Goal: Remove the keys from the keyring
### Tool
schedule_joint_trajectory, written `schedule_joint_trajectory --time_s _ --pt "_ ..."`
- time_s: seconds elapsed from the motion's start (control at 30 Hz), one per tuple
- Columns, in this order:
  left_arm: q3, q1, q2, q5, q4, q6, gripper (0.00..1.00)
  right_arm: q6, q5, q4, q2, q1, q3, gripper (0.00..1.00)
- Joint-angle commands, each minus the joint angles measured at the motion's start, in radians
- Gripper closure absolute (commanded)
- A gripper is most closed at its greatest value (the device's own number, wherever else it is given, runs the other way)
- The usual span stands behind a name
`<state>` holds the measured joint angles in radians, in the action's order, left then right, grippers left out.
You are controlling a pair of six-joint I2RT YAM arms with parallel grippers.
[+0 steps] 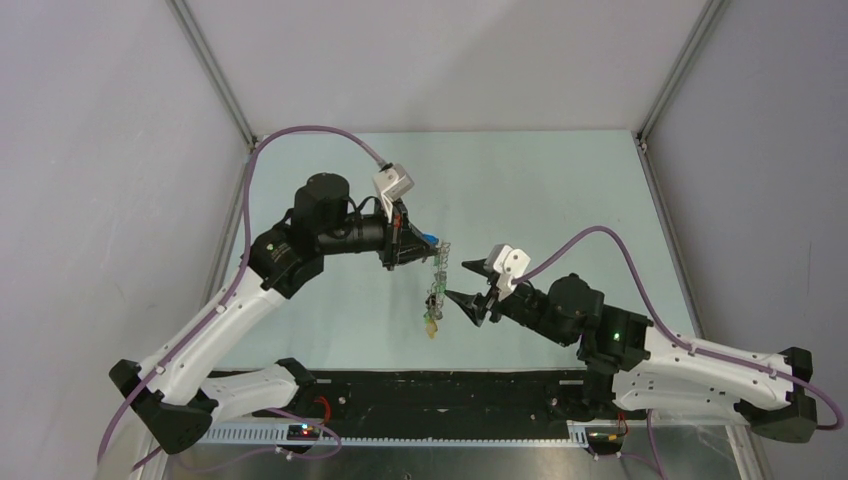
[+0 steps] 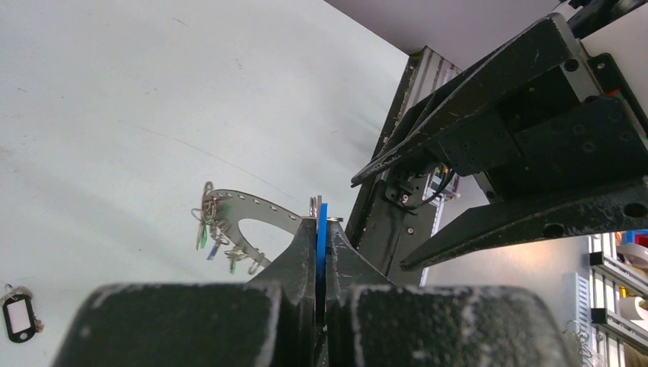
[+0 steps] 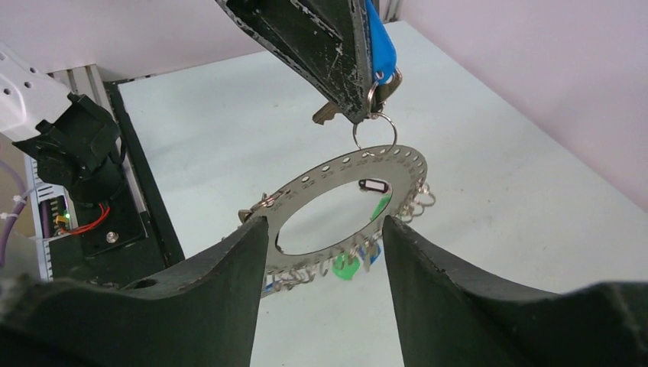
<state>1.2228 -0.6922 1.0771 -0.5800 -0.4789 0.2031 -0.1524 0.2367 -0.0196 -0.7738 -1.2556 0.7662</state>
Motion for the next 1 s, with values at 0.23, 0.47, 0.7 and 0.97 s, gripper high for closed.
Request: schedule_joint_trajectory --time_s 0.23,0.47,0.7,0.97 --pt "-0.030 0.004 -0.029 0.143 0.061 0.085 1.00 -0.032 0.021 0.219 -0.058 -0.005 -0.009 0.32" --pt "-0.046 -0.001 -0.041 0.223 0.047 0.107 1.00 -0.045 0.089 0.284 -0.163 -0.004 -0.009 0.26" --pt "-0.049 -0.001 -0.044 0.228 0.045 0.103 1.00 -0.015 0.178 0.340 -0.280 0.006 -0.008 0.25" --pt "-0.052 -0.001 -0.043 0.216 0.035 0.089 1.00 -0.008 0.186 0.294 -0.205 0.056 -0.064 0.26"
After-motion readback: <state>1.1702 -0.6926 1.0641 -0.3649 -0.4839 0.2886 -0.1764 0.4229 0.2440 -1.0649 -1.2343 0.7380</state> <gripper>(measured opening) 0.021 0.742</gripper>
